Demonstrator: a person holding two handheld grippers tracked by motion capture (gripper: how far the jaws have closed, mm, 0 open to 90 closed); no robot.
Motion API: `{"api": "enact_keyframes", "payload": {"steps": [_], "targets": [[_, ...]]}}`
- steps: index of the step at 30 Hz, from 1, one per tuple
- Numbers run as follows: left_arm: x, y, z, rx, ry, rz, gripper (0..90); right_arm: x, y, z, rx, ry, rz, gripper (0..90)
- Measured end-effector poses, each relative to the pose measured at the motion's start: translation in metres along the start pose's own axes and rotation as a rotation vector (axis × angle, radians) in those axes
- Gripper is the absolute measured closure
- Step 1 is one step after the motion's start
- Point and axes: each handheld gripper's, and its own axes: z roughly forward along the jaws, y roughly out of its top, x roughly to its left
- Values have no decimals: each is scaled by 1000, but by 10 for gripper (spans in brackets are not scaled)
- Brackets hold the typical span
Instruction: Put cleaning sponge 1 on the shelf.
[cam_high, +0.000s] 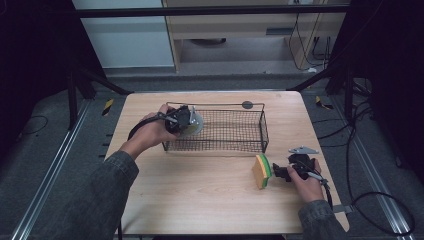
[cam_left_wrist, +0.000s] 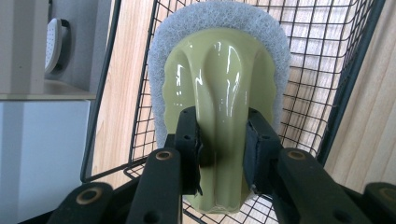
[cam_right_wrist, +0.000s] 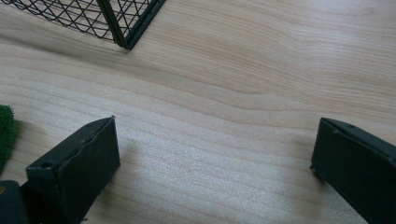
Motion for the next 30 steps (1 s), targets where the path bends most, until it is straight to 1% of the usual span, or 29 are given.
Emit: {"api": "enact_keyframes", "payload": {"steps": [6, 7, 9, 10, 11, 12, 13, 14, 15, 16, 17, 19, 21, 23, 25, 26, 29, 30], "targets": [[-1, -1, 2, 8, -8, 5, 699, 0, 0, 0, 1, 2, 8, 12], [-1, -1, 3, 12, -11, 3, 699, 0, 0, 0, 0, 0, 0, 12], [-1, -1, 5, 19, -17, 2, 699, 0, 0, 0, 1, 2, 7, 12], [0, -1, 6, 25, -17, 7, 699, 0, 0, 0, 0, 0, 2, 12], [0, -2, 8, 30, -18, 5, 699, 0, 0, 0, 0, 0, 0, 12], [0, -2, 9, 34, -22, 1, 699, 1, 0, 0, 1, 2, 9, 12], [-1, -3, 11, 37, -29, -11, 699, 0, 0, 0, 1, 2, 8, 12], [0, -4, 12, 41, -28, 0, 699, 0, 0, 0, 2, 2, 5, 12], [-1, -4, 13, 42, -32, -3, 699, 0, 0, 0, 0, 2, 7, 12], [-2, -5, 15, 44, -40, -16, 699, 0, 0, 0, 1, 2, 4, 12], [-1, -6, 16, 42, -37, -3, 699, 0, 0, 0, 1, 2, 4, 12], [-1, -6, 17, 44, -41, -4, 699, 0, 0, 0, 1, 2, 4, 12], [-2, -7, 19, 48, -52, -17, 699, 0, 0, 0, 0, 2, 7, 12], [-2, -8, 21, 50, -59, -12, 699, 0, 0, 0, 1, 2, 4, 12], [-2, -9, 23, 46, -66, -25, 698, 0, 0, 0, 2, 2, 6, 12], [-1, -9, 23, 45, -66, -17, 698, 0, 0, 0, 2, 2, 6, 12], [-1, -9, 25, 41, -74, -24, 698, 0, 0, 0, 2, 2, 6, 12], [-1, -9, 26, 43, -80, -32, 697, 0, 0, 0, 1, 2, 9, 12]]}}
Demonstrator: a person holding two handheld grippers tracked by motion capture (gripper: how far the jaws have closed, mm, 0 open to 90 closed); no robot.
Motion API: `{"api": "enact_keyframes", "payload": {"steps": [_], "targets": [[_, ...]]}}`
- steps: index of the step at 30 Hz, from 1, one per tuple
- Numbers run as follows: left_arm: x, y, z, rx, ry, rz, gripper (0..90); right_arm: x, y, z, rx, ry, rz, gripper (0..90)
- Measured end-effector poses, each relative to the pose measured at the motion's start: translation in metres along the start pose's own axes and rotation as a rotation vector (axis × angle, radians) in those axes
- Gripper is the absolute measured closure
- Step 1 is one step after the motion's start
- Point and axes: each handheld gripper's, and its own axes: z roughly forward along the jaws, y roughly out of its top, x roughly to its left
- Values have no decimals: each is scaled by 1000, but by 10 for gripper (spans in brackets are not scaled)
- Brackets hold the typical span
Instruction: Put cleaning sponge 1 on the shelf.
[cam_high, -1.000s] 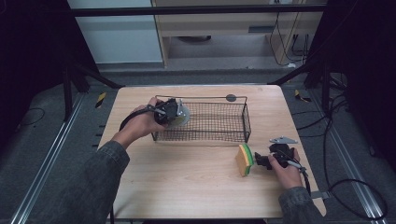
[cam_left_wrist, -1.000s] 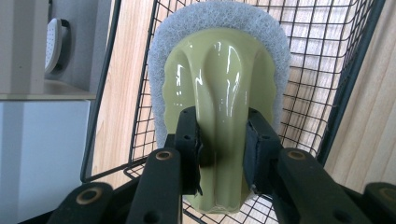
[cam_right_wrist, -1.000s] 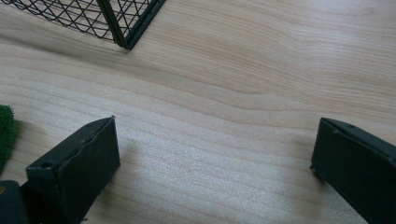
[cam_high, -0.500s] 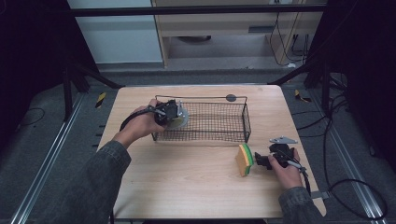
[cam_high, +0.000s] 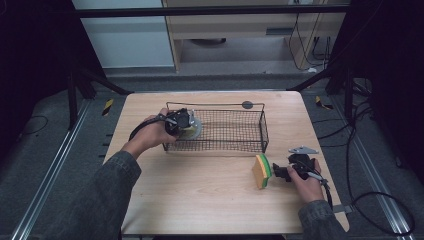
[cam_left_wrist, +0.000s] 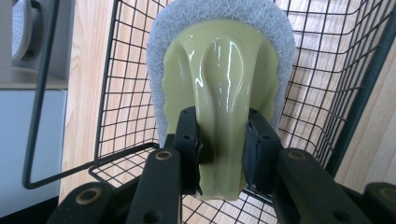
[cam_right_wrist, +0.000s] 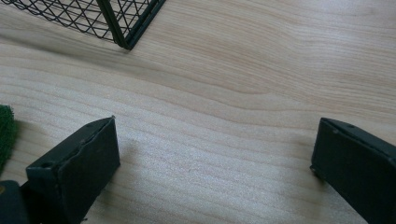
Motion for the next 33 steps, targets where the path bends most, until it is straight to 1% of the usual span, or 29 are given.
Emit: {"api": "enact_keyframes", "payload": {"steps": [7, 8, 12, 13, 17, 19, 20, 21, 22, 24, 27, 30, 32, 33], "targets": [[1, 0, 3, -3, -24, -12, 695, 0, 0, 0, 1, 0, -4, 12], [1, 0, 3, -1, -25, -8, 693, 0, 0, 0, 0, 0, -2, 12], [0, 0, 3, -3, -30, -14, 694, 0, 0, 0, 1, 0, -4, 12], [1, 0, 3, -5, -30, -8, 693, 0, 0, 0, 0, 0, -4, 12], [0, 0, 2, -11, -37, -9, 702, 0, 0, 0, 0, 0, -5, 12], [1, 0, 1, -17, -42, -14, 704, 0, 0, 0, 0, 0, -5, 12], [0, 0, 0, -20, -50, -25, 700, 0, 0, 0, 0, 0, -5, 12], [1, -1, -2, -27, -47, -21, 698, 0, 0, 0, 1, 0, -5, 12], [1, -1, -3, -33, -47, -26, 695, 0, 0, 0, 0, -1, -5, 11], [2, -2, -8, -54, -41, -43, 689, 0, 0, 0, 0, 0, -4, 12], [5, -3, -16, -98, -21, -89, 661, 0, 0, 0, 1, 0, -4, 12], [7, -4, -24, -137, -1, -139, 618, 0, 0, 0, 1, 0, -4, 12], [8, -4, -28, -151, 13, -160, 567, 0, 0, 0, -1, 1, 0, 12], [7, -4, -30, -166, 19, -181, 547, 0, 0, 0, 0, 1, -1, 12]]}}
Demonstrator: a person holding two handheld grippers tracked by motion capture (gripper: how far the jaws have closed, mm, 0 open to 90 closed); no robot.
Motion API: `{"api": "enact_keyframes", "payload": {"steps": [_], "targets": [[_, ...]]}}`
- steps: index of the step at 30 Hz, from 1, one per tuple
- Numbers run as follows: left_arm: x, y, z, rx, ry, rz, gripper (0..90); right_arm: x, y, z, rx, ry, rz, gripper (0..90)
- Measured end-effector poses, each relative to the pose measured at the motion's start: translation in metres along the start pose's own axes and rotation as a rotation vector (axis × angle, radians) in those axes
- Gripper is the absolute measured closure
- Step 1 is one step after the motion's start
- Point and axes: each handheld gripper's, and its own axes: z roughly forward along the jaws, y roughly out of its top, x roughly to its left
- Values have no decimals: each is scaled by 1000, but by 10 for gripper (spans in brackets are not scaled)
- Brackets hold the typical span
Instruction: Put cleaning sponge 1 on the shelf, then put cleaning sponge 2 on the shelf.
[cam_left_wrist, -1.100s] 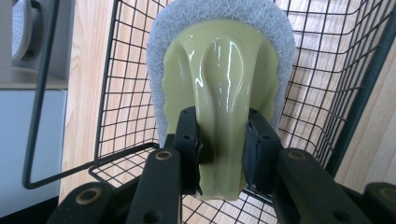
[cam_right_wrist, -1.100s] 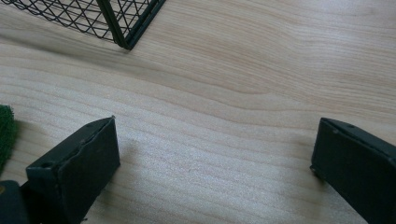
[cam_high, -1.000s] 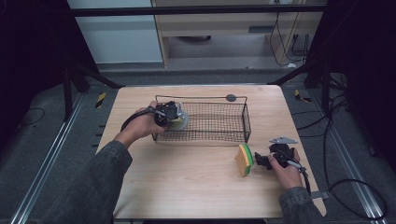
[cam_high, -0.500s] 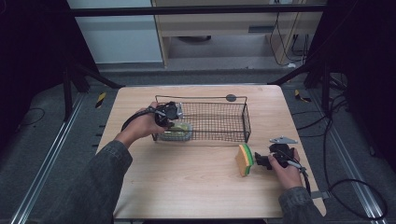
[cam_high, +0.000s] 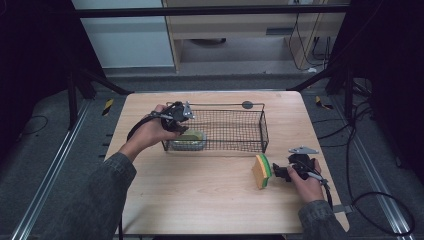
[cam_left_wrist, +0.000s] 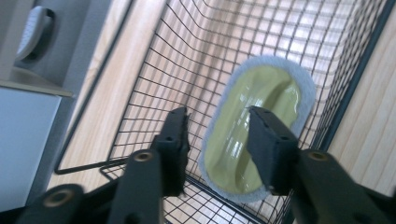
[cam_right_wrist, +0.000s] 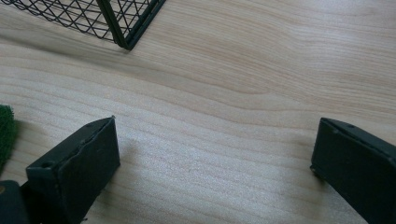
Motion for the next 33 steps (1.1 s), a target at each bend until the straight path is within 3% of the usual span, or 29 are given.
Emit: {"api": "enact_keyframes", "payload": {"steps": [4, 8, 12, 16, 22, 24, 29, 33], "targets": [[-2, 0, -5, -35, 18, -57, 401, 0, 0, 0, 0, 0, 0, 12], [-5, -2, -11, -90, 23, -166, 205, 0, 0, 0, 0, 0, 0, 12], [-9, -6, -16, -140, 18, -254, 109, 0, 0, 0, 0, 0, 0, 12], [-13, -11, -23, -181, 9, -319, 92, 0, 0, 0, 0, 0, 1, 12], [-24, -18, -27, -208, 12, -358, 64, 0, 0, 0, 0, 0, 1, 12], [-30, -22, -30, -237, 6, -389, 57, 0, 0, 0, 0, -1, -3, 13], [-50, -44, -34, -274, 19, -456, 40, -4, 1, -6, 14, -11, 10, 77], [-68, -67, -32, -274, 33, -498, 33, -6, 1, -19, 14, -52, 26, 135]]}}
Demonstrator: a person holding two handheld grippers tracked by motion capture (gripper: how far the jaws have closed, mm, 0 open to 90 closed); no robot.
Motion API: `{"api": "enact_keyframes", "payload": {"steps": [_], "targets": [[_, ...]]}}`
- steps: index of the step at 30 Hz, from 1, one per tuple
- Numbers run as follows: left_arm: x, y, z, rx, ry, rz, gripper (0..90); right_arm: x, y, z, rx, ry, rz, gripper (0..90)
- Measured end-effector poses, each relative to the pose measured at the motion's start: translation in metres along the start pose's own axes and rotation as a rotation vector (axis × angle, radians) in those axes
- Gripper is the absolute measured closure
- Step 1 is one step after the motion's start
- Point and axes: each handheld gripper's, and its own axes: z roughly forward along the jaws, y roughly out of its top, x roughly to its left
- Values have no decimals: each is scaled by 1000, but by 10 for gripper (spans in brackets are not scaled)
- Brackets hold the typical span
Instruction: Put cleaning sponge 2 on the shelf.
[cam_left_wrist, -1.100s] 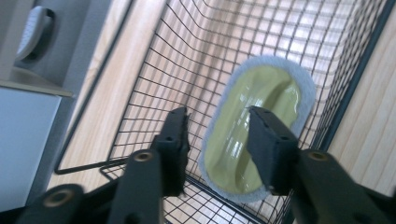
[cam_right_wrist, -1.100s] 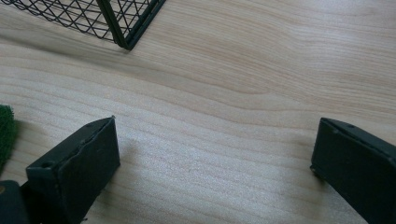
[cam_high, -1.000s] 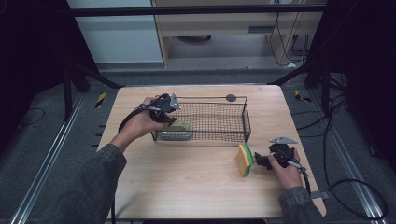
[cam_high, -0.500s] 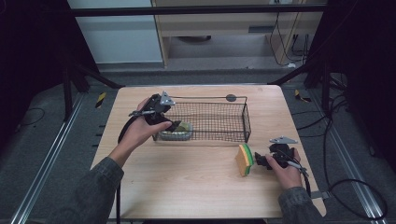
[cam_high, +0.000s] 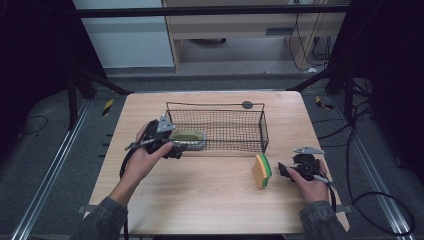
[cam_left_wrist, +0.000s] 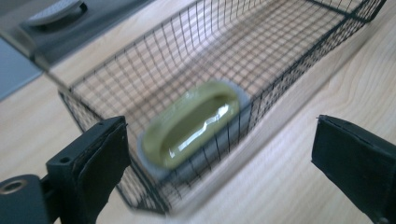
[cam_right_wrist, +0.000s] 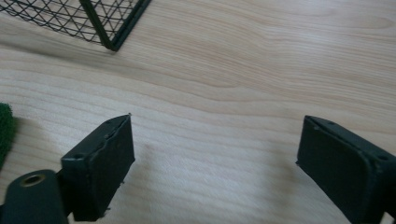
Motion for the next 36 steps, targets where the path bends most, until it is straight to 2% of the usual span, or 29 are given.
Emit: {"api": "enact_keyframes", "payload": {"steps": [1, 2, 3, 5, 6, 8, 9, 11, 13, 17, 20, 23, 29, 36], "targets": [[-2, -9, 0, -2, 1, -21, 34, 0, 1, -4, 11, -2, 15, 149], [-4, -18, 0, 6, 0, -25, 36, 1, 1, -7, 21, -5, 11, 155], [-5, -25, 1, 17, -1, -26, 35, 2, 2, -11, 33, -4, -2, 168], [-10, -43, 6, 42, -10, -55, 38, 4, 5, -19, 51, -17, -22, 193], [-13, -50, 9, 67, -17, -59, 39, 4, 6, -24, 65, -16, -20, 201], [-17, -63, 12, 109, -20, -32, 40, 6, 8, -35, 88, -4, -13, 209], [-18, -69, 14, 118, -12, -40, 42, 7, 10, -40, 104, 9, -4, 213], [-20, -77, 17, 122, -25, -66, 46, 9, 14, -50, 135, 20, 3, 220], [-21, -81, 19, 135, -52, -69, 46, 13, 21, -60, 157, 32, 10, 227], [-17, -86, 22, 139, -39, -108, 44, 23, 38, -76, 174, 28, -23, 233], [-16, -93, 26, 152, -59, -144, 44, 31, 53, -86, 185, 38, -37, 239], [-16, -96, 30, 173, -63, -157, 44, 39, 67, -92, 199, 43, -60, 241], [-18, -97, 33, 169, -60, -144, 23, 52, 91, -102, 190, 70, -69, 242], [-17, -101, 35, 134, -54, -145, 0, 72, 102, -102, 215, 107, -89, 235]]}}
